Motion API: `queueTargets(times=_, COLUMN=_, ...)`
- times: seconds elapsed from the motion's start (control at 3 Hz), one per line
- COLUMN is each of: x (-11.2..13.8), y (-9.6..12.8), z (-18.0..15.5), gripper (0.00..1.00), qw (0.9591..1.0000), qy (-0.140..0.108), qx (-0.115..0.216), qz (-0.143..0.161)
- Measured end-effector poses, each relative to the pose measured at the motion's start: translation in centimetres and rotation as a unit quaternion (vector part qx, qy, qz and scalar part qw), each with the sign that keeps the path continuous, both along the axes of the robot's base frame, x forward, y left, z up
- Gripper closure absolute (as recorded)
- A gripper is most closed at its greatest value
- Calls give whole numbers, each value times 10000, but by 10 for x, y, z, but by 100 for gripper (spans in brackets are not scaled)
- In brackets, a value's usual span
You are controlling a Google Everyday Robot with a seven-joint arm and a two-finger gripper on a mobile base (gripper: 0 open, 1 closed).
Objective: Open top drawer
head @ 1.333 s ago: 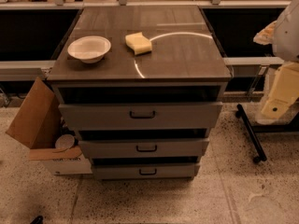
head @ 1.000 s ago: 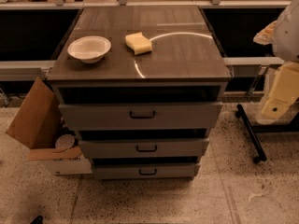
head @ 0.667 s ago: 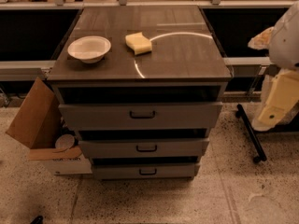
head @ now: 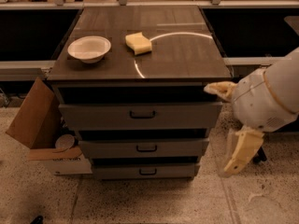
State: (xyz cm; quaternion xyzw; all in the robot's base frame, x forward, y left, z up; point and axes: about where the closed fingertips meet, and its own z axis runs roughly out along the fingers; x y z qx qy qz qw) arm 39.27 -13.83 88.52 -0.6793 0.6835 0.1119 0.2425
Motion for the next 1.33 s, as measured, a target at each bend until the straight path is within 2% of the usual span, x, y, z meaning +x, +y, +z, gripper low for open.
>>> queueTargets(times=0.33, x=-9, y=15, z=-5, gripper=0, qw=9995, qy=37, qx=256, qz=198)
queueTargets(times=0.67, x=-8, y=15, z=-5, gripper=0, qw=9995, qy=37, qx=255, qz=194)
queueTargets(times=1.0, x=8, y=17, z=-30, gripper=0, qw=9998, qy=8, qx=19, qz=179)
queueTargets(times=1.33, x=37, y=17, z=-77, gripper=0, qw=9993, qy=-27, qx=-345, qz=116)
